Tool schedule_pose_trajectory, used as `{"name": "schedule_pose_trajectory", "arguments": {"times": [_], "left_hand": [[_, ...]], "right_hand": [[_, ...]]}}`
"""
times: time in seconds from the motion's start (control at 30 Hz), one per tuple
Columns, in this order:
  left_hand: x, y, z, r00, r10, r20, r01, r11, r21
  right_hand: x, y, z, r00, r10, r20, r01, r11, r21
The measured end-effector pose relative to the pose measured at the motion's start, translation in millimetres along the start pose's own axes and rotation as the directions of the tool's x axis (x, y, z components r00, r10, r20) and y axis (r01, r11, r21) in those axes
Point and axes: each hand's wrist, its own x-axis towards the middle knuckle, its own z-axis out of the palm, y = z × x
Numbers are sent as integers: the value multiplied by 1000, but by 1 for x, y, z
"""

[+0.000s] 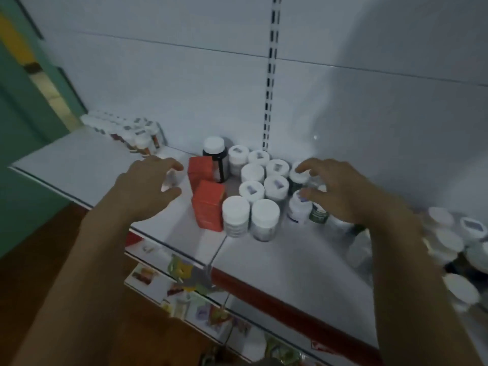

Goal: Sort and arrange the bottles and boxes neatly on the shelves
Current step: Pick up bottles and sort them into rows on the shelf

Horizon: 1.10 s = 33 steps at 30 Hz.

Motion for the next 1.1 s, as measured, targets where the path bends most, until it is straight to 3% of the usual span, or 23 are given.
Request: {"name": "schedule_pose_trajectory", "arguments": {"times": [0.2,0.37,0.5,0.63,0.73,0.83,0.93,1.1], "left_hand": [[27,-63,1,1000,7,10,-7,999,-45],[55,-65,7,958,280,-63,-287,939,-192],[81,-52,13,894,447,-39,-442,863,-246],[99,-41,18,854,520,18,-492,819,-295],[102,-41,11,825,565,9,-543,798,-260],[107,-33,-12,769,633,-93,-634,735,-240],[111,-2,-35,695,694,-188,-716,644,-269],[108,84,-30,568,797,-207,-791,459,-404]], "right_hand": [[66,-87,44,986,-143,83,143,990,3],[91,-132,78,945,-144,293,161,986,-33],[91,-137,85,988,-95,125,93,995,20],[72,-126,69,984,24,-178,22,968,249],[51,-114,56,900,156,-407,0,933,359],[26,-99,42,772,283,-568,-11,901,434],[-5,-84,28,641,361,-677,-34,895,445],[-79,-57,7,461,441,-770,-177,896,407]]}}
